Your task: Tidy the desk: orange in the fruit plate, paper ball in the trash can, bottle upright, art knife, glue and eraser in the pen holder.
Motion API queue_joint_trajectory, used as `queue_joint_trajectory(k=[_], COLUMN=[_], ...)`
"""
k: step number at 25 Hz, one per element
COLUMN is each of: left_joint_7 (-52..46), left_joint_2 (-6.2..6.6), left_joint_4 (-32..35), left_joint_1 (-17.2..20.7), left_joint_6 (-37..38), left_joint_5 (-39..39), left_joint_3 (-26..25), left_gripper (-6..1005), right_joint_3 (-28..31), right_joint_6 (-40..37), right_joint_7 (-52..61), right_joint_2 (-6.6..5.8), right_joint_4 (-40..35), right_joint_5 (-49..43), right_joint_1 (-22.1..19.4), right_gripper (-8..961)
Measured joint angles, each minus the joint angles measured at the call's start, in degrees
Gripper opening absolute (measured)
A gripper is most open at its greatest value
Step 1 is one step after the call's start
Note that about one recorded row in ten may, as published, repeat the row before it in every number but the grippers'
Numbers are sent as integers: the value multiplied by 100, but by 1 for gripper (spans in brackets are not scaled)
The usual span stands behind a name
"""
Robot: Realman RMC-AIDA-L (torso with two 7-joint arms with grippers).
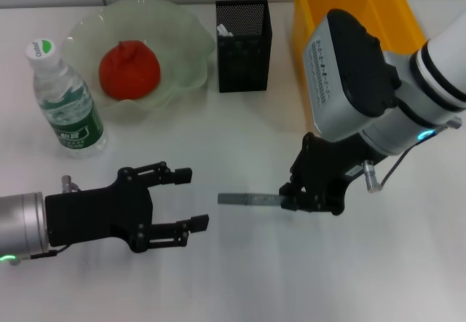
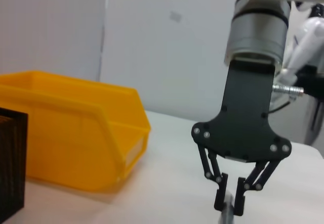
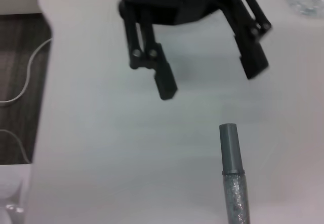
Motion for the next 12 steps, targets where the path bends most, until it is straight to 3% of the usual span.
queue_joint_trajectory(k=[7, 12], left_joint_7=[13, 56], left_joint_2=[-37, -142], left_joint_4=[6, 5], left_joint_1=[-113, -198], left_joint_6=[-20, -76], left_joint_5=[198, 308], left_joint_3=[14, 10], left_gripper=[684, 682], right_joint_3=[-19, 3], right_joint_6=[-94, -113], right_joint_7=[-167, -360], right_joint_2=[5, 7], right_joint_4=[-1, -4], right_joint_5=[131, 162], right_joint_1=[-6, -81], right_gripper=[116, 114])
